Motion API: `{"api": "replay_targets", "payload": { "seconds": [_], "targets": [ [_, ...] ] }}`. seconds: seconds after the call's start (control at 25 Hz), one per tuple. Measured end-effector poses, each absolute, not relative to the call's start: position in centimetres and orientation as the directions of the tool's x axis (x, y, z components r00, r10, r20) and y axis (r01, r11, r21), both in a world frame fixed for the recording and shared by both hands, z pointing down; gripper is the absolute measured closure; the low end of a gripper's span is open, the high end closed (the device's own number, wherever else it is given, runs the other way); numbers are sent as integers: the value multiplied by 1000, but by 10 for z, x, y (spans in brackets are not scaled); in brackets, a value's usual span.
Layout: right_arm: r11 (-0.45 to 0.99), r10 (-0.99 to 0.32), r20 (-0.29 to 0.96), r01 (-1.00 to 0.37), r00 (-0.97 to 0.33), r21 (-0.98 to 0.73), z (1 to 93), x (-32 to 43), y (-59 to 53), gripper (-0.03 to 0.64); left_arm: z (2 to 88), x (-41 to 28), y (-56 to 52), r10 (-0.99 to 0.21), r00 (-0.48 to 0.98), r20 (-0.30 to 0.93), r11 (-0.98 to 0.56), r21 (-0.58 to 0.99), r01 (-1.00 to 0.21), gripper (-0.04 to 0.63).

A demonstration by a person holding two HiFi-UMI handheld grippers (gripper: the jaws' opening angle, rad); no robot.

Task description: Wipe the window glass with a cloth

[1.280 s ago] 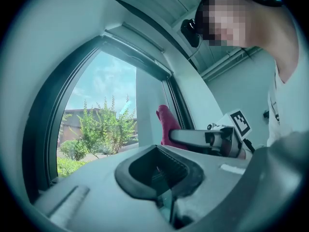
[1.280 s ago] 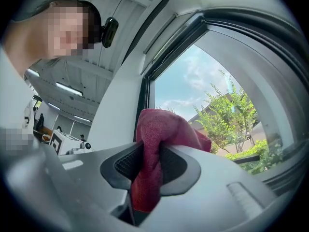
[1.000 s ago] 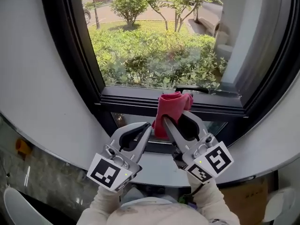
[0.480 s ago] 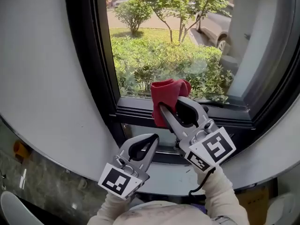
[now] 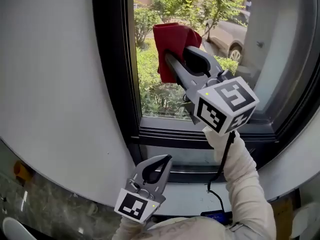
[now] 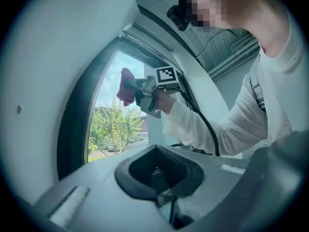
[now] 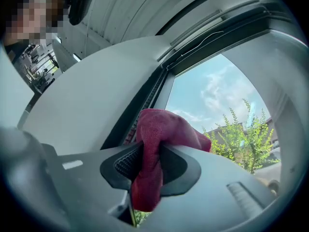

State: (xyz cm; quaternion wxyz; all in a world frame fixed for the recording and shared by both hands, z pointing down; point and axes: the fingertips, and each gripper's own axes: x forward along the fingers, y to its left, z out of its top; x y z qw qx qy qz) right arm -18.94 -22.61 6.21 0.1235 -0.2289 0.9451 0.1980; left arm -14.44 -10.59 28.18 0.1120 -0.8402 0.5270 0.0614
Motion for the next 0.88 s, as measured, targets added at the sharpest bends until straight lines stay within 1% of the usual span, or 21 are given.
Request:
{"api": "replay_targets", "payload": {
  "seconds": [0.12,0.2,0.4,0.48,0.6,0.88],
  "targets": [
    [798,-402,-341,-508,-850,323,35,-205,-236,503,281,-153,-107,-870,436,-229,-421,-112,-900,595],
    [800,-415,-326,-511,-849,314,32,-216,-246,503,282,-158,-107,-872,431,-233,-419,-102,-902,595],
    [820,-444,-249,-502,-861,274,63,-236,-271,503,288,-169,-109,-878,421,-228,-414,-77,-907,595],
    [806,-455,-243,-512,-857,296,70,-238,-273,503,289,-170,-111,-879,419,-226,-413,-75,-908,595],
    [775,-473,-249,-533,-845,339,66,-233,-273,503,286,-168,-113,-879,418,-229,-412,-75,-908,595],
    [741,-522,-288,-594,-803,313,47,-181,-287,503,288,-152,-122,-869,446,-213,-439,-80,-895,595]
  ]
}}
